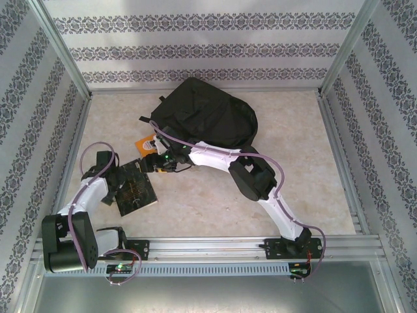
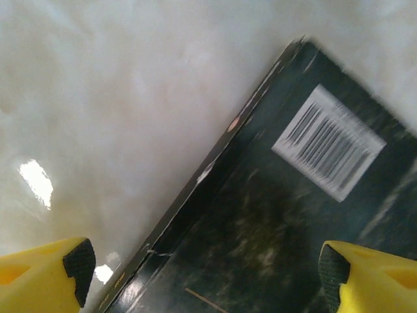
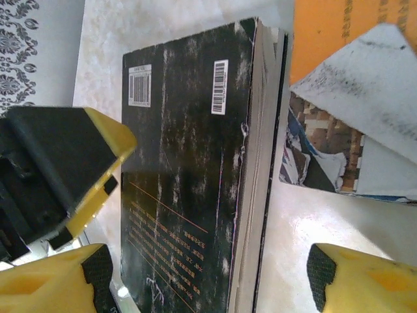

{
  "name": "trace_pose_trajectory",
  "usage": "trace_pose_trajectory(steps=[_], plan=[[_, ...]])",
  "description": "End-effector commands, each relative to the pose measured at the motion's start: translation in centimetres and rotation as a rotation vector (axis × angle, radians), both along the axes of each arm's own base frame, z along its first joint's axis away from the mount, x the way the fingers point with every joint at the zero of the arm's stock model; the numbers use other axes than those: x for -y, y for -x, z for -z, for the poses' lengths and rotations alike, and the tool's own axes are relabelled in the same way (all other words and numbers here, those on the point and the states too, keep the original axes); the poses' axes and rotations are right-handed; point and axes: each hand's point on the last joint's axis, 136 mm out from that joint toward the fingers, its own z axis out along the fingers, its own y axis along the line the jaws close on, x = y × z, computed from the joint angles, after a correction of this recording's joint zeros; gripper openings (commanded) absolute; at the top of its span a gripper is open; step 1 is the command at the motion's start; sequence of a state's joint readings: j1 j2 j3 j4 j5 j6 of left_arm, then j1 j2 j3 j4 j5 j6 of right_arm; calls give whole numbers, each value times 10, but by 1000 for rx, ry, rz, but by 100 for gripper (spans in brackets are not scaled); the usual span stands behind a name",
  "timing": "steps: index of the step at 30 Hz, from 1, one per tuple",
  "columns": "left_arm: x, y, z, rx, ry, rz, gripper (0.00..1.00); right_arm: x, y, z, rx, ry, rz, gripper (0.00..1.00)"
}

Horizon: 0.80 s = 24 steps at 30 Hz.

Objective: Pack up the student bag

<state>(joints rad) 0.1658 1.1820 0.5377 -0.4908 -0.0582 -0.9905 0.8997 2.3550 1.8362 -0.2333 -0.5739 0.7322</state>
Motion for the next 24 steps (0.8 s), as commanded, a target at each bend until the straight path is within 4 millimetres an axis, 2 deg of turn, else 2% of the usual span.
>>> trace_pose_trajectory(steps=[1, 5, 11, 16, 19, 22, 24], plan=[[9, -11, -2, 99, 79, -30, 88, -11, 14, 4, -58, -8, -39, 78], [25, -13, 2, 133, 168, -16, 85, -16, 20, 14, -96, -2, -49, 74], [47, -8, 7, 171, 278, 14, 80, -15, 28, 23, -144, -9, -50, 62], [61, -2, 4, 214, 335, 52, 77, -6, 35, 23, -138, -12, -57, 54], [76, 5, 6, 211, 366, 105, 76, 0, 40, 22, -132, -23, -54, 43], [83, 15, 9, 201, 371, 126, 74, 6, 43, 17, -124, -30, -55, 32], [86, 22, 11, 205, 381, 135, 72, 8, 47, 11, -118, -45, -64, 31]])
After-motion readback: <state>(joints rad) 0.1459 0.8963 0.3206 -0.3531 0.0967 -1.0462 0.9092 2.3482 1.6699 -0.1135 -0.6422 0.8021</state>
